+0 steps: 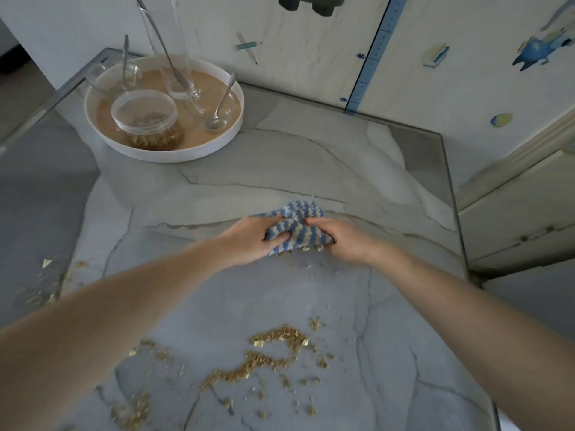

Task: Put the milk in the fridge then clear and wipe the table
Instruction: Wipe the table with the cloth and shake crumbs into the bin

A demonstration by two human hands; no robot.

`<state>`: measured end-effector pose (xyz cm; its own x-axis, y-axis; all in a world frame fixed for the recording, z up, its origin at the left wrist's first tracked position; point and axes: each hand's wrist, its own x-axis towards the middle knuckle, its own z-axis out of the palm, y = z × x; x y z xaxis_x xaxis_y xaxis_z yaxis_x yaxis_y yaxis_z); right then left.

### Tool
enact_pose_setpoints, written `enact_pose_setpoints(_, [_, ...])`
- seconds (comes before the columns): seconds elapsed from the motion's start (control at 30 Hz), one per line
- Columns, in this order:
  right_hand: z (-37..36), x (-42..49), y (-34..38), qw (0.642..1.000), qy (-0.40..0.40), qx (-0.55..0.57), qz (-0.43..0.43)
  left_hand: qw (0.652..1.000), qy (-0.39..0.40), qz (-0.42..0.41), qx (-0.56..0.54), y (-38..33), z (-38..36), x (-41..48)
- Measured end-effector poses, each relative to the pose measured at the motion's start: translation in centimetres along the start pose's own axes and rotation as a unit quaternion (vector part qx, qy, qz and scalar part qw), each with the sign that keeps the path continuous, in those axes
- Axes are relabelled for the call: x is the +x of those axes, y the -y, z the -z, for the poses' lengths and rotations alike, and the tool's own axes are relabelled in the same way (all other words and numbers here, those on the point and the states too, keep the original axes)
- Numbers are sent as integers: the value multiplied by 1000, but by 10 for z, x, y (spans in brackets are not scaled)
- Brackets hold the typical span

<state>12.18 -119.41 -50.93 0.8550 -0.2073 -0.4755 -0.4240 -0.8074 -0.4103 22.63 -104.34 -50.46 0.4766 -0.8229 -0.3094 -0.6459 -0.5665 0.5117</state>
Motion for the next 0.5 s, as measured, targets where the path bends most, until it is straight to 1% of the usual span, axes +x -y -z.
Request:
enact_pose_setpoints(0.2, [-26,-67,7,999,29,25,23,996,84,-16,-12,-21,-21,-49])
enact_pose_setpoints(0.4, [-57,-110,8,997,43,42,47,992,118,-23,-32,-32,-43,-90])
enact_pose_setpoints(0.5, [-69,-129,7,996,55,48,58,990,128,-41,-34,-36,-58,-106])
